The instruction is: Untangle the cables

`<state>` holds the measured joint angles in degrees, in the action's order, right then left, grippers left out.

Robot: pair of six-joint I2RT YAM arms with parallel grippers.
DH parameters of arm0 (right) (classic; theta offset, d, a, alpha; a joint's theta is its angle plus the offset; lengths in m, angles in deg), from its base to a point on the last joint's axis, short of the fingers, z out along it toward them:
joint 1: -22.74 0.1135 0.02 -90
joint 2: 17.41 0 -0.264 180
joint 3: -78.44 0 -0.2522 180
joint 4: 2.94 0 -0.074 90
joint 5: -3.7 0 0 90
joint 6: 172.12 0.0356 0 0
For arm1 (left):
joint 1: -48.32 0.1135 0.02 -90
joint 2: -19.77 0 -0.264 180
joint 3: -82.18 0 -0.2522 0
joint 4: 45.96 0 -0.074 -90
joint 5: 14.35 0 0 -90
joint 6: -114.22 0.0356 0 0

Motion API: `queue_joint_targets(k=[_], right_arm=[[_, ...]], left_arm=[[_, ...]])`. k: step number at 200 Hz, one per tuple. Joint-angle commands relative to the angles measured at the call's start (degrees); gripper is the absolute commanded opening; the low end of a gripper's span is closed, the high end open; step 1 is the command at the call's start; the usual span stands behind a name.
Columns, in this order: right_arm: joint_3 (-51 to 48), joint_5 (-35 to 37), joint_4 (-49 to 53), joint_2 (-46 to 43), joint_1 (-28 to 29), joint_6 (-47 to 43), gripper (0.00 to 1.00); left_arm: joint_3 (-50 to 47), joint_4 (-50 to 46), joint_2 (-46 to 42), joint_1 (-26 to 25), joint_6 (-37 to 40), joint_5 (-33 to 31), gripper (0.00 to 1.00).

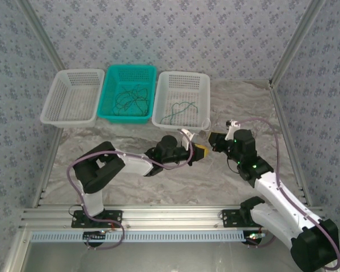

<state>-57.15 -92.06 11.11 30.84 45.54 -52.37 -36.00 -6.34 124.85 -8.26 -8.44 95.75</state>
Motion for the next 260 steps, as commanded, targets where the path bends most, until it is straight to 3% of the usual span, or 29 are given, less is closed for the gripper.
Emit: queue_joint_targets(k=[1,21,33,54,83,110,152,204,234,260], right_arm=[[-0.57,2.82,1.46,-1.05,0.22,-0.23,0.31],[-0.89,2.94,1.66,-1.31,0.13,-0.81,0.57],[-0.86,3.03,2.00,-1.73,0.13,-1.40,0.62],[-0.87,4.59,3.17,-2.63,-0.03,-2.63,0.63],[-0.41,12.16,9.37,-2.40,-1.25,0.32,0.70],[1.37,7.55,13.99,1.86,-2.28,1.08,0.66],[2.95,0.75,16.30,9.47,-2.35,0.83,0.62],[3.54,0.48,16.02,10.89,-2.51,1.90,0.62],[3.83,-0.38,15.52,11.51,-2.51,2.61,0.62],[4.33,-0.74,16.57,11.19,-2.59,2.67,0.62]], left_arm=[[-0.31,1.70,-3.88,0.37,-0.26,-0.70,0.00],[-1.53,-1.02,-6.70,0.41,0.21,-2.31,0.00],[-1.85,-4.21,-8.46,0.41,1.35,-3.45,0.00],[-2.68,-9.96,-11.33,0.41,3.32,-7.35,0.00],[0.45,-27.94,-14.21,-0.55,7.78,-17.88,0.03],[5.04,-40.73,-14.08,-3.37,12.37,-25.38,0.14],[10.53,-53.20,-9.01,-3.45,9.25,-27.31,0.20],[4.57,-53.74,-10.48,-2.64,-2.68,-26.72,0.26],[1.13,-46.60,-8.66,-1.34,-8.99,-17.39,0.33],[-1.53,-38.21,-6.61,-1.32,-12.03,-15.06,0.33]])
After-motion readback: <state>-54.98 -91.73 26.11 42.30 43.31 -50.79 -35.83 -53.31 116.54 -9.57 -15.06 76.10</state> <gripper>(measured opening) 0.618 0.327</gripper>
